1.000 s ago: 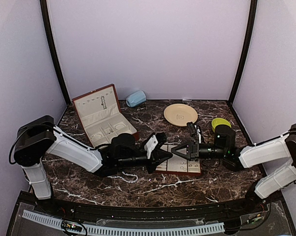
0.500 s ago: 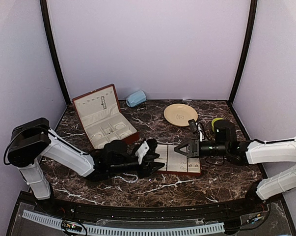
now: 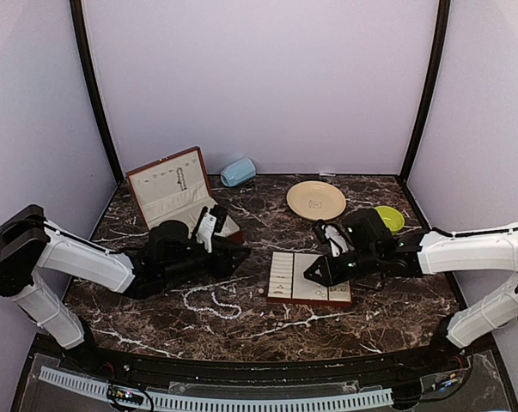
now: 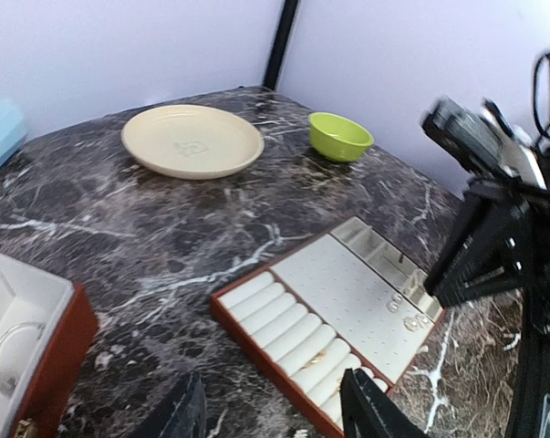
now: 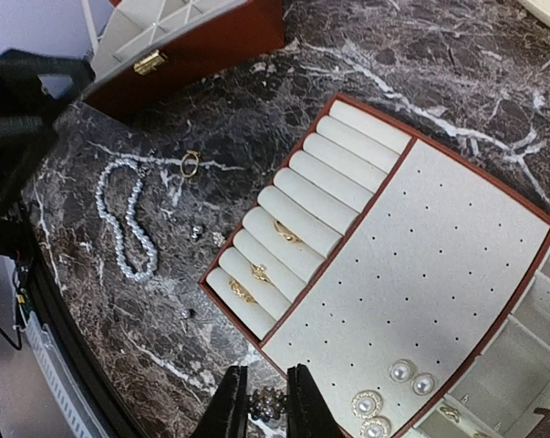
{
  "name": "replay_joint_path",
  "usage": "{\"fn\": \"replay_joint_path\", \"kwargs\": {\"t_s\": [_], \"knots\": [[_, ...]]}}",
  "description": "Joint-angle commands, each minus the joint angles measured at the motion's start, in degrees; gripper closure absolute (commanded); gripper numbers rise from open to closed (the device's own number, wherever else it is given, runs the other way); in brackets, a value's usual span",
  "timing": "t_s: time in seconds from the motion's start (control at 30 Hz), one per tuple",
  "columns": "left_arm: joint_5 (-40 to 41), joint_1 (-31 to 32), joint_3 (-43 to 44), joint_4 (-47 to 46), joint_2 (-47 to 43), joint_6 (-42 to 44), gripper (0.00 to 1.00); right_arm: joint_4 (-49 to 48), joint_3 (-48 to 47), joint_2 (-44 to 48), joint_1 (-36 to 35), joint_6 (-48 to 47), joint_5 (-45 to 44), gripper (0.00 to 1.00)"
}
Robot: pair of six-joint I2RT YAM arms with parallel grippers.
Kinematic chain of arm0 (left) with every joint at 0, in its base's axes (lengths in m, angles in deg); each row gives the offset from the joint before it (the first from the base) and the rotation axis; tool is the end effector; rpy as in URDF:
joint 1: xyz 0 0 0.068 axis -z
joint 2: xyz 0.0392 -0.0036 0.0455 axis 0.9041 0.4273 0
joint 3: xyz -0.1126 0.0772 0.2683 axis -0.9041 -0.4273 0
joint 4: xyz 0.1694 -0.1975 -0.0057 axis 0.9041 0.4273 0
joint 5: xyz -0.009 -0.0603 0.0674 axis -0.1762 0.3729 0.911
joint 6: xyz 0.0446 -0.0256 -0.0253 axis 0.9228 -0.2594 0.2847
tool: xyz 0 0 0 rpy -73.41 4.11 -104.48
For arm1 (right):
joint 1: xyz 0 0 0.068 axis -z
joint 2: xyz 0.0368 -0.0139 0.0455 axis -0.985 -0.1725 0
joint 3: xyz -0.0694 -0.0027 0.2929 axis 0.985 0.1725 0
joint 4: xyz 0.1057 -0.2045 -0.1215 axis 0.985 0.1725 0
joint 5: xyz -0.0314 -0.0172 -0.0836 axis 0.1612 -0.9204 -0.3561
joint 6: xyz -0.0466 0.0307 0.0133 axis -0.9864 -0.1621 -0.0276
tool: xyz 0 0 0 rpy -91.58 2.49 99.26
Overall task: Organize the mixed jewelry
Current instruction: Insert the earring into the earring holder.
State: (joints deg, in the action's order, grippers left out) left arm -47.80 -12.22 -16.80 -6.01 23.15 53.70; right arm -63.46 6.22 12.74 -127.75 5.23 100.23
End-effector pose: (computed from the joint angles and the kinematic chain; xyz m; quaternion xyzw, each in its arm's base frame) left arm 0.1933 -0.2535 0.2220 0.2602 0.7180 -0.3614 0.5350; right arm 0.1718 0.2012 0.2269 -0.1926 0.8849 0.3295 0.2668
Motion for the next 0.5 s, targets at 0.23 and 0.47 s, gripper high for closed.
{"fn": "replay_joint_path", "kwargs": {"t_s": [0.23, 0.47], "knots": [[-3.0, -12.95, -1.9, 13.38, -10.99, -12.56, 0.44, 5.68, -5.6, -7.26, -5.45, -1.11, -9.42, 0.86], [-4.01, -16.6, -2.66, 16.89, -14.41, -12.11, 0.44, 7.47, -7.63, -10.62, -6.81, -1.13, -11.07, 0.86]]}}
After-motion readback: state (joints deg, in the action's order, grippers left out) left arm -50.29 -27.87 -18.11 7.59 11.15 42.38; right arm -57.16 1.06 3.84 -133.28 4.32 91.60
